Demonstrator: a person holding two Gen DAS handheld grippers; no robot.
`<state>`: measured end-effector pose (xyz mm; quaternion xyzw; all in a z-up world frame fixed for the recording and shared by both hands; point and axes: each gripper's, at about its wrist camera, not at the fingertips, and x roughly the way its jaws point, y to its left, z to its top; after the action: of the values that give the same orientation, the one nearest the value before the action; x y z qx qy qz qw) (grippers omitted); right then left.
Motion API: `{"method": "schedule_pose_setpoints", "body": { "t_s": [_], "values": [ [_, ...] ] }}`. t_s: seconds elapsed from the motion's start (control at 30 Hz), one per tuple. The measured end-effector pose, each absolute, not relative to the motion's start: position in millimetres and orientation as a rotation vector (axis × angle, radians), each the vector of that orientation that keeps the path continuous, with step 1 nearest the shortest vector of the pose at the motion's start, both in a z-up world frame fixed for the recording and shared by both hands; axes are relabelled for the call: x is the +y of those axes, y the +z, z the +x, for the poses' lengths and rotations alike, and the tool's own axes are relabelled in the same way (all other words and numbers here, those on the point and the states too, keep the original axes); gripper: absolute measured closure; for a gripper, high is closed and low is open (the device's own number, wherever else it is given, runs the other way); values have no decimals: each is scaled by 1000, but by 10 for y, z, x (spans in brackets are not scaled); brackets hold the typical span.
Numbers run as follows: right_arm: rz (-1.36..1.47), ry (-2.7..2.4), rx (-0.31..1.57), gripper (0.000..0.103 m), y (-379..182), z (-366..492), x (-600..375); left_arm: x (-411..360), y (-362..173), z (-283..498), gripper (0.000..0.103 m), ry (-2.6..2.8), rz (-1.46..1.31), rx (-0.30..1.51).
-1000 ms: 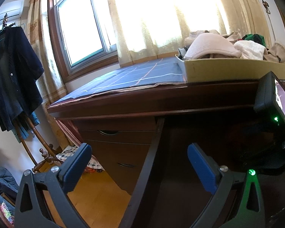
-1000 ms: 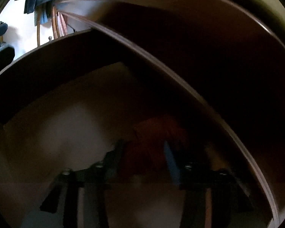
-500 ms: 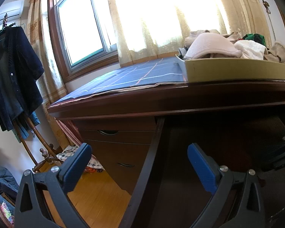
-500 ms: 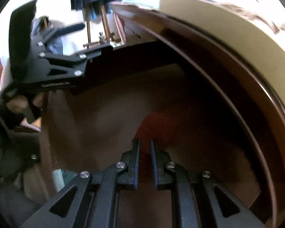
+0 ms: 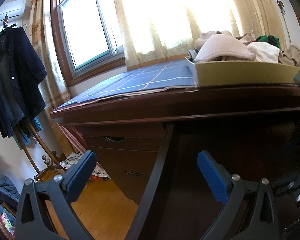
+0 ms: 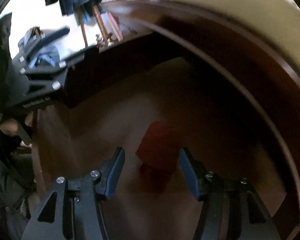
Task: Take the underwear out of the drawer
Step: 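Grasp the dark red sock in the drawer with the right gripper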
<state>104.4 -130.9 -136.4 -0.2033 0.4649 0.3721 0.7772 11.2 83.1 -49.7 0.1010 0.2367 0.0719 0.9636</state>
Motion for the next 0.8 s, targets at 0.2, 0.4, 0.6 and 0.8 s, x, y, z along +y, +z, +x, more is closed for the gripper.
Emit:
{"method": "schedule_pose_setpoints", "body": {
  "t_s": [0.2,0.4,0.6,0.8],
  "values": [
    [-503,729,1043,44,-1567,1144,-1094,827,-498,113,0,145,201,481],
    [-471,685,1093,44,-1708,1240,-1119,832,-497,108,0,142,197,486],
    [-479,672,1091,70,-1669,1279,-1042,829,-491,101,0,141,198,488],
    [-491,662,1050,73,-1325,1164,-1031,819,-492,97,0,139,201,487]
  ]
}}
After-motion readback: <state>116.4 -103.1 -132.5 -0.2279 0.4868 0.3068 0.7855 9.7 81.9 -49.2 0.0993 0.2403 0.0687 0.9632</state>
